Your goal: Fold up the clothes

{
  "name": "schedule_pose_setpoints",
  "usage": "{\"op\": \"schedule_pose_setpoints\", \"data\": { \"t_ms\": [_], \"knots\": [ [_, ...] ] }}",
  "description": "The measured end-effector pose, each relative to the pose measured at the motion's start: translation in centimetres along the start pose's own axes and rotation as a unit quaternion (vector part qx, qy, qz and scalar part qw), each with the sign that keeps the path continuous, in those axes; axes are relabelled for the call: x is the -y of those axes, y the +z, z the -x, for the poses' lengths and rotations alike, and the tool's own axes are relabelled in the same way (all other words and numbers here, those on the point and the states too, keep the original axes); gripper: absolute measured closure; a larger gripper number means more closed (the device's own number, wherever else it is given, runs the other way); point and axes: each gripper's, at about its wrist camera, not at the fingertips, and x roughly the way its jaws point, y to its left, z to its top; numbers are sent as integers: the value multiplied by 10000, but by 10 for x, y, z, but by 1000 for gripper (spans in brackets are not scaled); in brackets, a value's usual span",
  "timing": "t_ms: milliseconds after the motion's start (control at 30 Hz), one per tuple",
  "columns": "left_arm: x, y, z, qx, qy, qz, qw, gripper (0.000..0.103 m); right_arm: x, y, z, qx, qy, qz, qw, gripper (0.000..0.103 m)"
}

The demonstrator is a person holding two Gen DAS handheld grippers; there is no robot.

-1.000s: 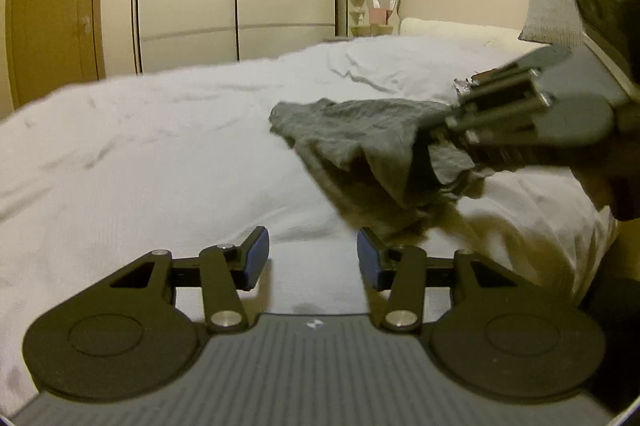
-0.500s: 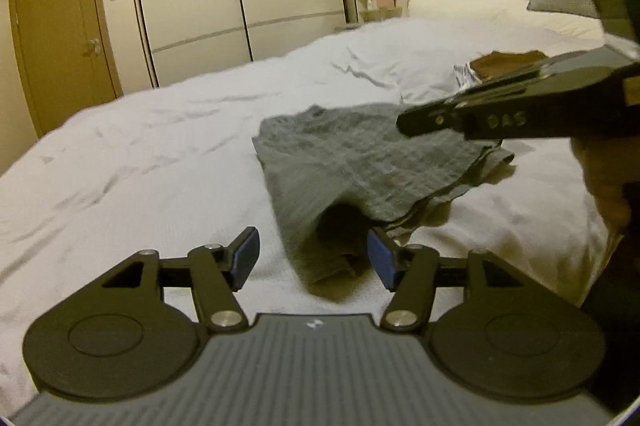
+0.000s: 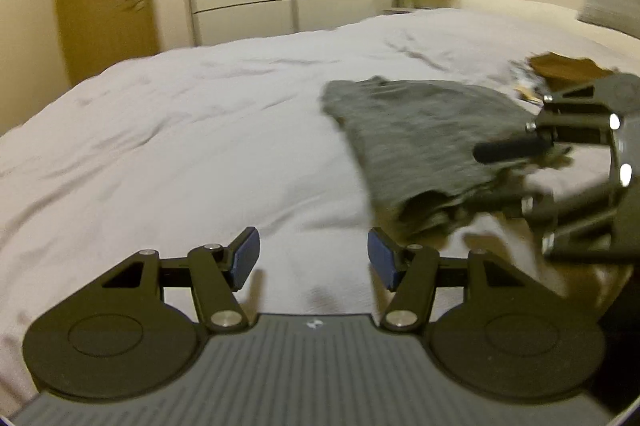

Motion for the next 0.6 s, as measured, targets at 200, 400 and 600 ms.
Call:
{"op": "schedule_pose_setpoints", "data": {
  "t_ms": [200,400,600],
  "knots": [
    [-3,1,1,28,32,-37,10000,45,-16,4,-25,-124,-219,827,9963,87],
    [9,10,-6,152,-227,-23,9996,35,49,-3,-2,339,-51,-1633,9860,103],
    [31,29,-43,185,-577,-212,9979,29,82,-18,16,570,92,-2884,9558,103]
  ]
}}
